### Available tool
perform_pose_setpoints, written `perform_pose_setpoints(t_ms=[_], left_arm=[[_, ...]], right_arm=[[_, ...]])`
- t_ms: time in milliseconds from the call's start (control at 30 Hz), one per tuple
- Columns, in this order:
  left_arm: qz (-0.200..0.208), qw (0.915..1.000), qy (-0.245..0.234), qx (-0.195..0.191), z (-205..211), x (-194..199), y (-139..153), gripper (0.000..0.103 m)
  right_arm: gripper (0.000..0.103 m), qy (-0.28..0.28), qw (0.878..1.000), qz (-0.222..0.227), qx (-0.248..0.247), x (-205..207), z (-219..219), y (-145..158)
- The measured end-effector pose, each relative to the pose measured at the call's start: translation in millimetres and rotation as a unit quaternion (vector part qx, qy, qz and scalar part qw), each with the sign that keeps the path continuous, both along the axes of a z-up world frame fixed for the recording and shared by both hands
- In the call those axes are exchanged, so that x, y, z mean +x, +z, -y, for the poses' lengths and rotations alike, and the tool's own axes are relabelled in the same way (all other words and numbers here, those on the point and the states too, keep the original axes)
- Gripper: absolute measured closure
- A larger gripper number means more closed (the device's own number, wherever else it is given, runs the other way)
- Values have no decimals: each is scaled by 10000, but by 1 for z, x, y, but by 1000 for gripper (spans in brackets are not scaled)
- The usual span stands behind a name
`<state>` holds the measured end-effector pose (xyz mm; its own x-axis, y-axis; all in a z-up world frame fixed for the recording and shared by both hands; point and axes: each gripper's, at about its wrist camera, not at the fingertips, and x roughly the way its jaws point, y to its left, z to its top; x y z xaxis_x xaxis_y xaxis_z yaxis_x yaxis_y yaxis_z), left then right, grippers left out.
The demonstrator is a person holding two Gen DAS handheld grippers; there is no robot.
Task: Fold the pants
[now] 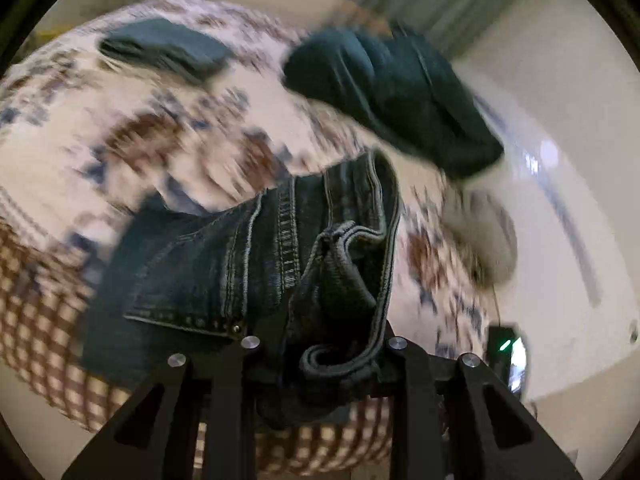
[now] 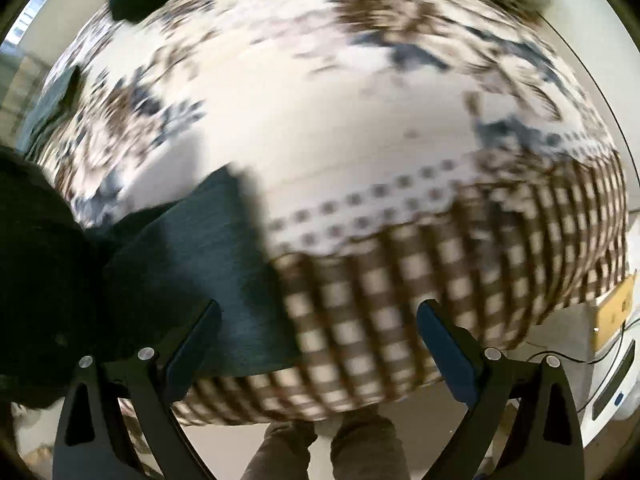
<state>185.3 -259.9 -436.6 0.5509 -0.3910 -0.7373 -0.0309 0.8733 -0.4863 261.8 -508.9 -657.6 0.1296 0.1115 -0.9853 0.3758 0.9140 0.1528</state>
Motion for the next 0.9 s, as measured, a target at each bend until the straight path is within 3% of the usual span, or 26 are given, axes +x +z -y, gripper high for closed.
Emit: perform_pose_setpoints(t_ms=[167, 267, 433, 500, 533, 567, 733, 900], left_arm=[[-780, 9950, -491, 376, 55, 8, -67, 81], [-1207, 9881, -682, 662, 72, 9, -84, 79], [-1607, 9820, -797, 591, 75, 17, -71, 67], [-1680, 9811, -792, 544, 74, 18, -57, 48], [-1626, 9820, -798, 533, 73, 14, -47, 28], [-1558, 9831, -805, 518, 72, 10, -41, 17], [-1265, 9885, -719, 423, 50, 8, -6, 16], [-1331, 9839, -55, 1195, -17, 15, -13, 16]], right_arm=[[3, -325, 9994, -127, 77, -3, 44, -13], [3, -368, 9987, -158, 326, -5, 59, -17], [3, -367, 9945, -51, 976, -10, 65, -18], [4, -373, 9914, 35, 1256, -9, 63, -16], [4, -362, 9885, 91, 1463, -10, 62, -13], [4, -380, 9847, 173, 1693, -9, 60, -9], [4, -188, 9701, 331, 2397, 8, 41, -2], [4, 84, 9599, -10, 2802, 39, 8, -29]])
